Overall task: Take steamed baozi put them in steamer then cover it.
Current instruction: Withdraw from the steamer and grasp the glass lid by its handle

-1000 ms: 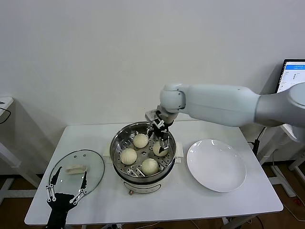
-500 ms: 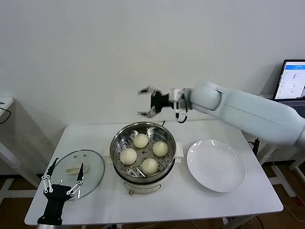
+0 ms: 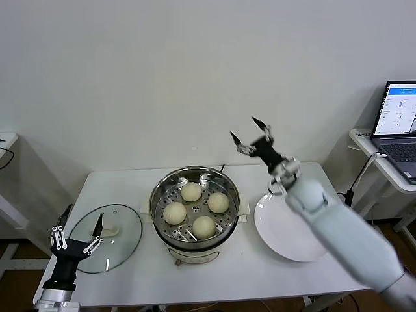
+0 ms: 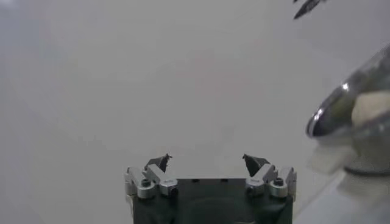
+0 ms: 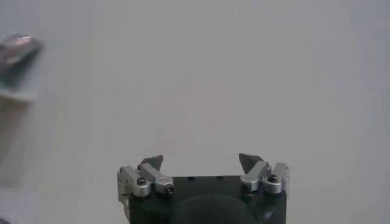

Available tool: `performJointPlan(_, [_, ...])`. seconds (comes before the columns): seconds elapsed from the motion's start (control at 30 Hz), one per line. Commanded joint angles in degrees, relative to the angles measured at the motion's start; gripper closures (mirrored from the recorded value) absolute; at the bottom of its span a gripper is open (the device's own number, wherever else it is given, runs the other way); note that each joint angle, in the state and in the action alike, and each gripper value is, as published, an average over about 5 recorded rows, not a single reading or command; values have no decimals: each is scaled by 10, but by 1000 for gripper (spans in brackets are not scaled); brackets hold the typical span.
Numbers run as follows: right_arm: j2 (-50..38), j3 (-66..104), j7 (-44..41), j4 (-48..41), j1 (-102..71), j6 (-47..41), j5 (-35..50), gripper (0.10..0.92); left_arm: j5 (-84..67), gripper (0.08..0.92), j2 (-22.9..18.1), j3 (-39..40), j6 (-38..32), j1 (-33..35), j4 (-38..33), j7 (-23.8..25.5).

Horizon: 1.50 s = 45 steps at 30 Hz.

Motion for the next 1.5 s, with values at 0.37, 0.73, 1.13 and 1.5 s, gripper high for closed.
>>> performJointPlan(0.37, [203, 266, 42, 9, -332, 105, -131, 203, 332, 177, 17, 19, 26, -60, 231, -70])
performJointPlan(0.73, [205, 259, 35, 10, -340, 102, -143, 203, 348, 177, 10, 26, 12, -103, 270, -93])
performJointPlan(1.13, [205, 268, 26, 10, -356, 103, -144, 203, 347, 177, 8, 32, 28, -129, 278, -99])
performJointPlan(1.5, [207, 276, 20, 9, -361, 106, -153, 203, 335, 177, 8, 38, 32, -165, 303, -97])
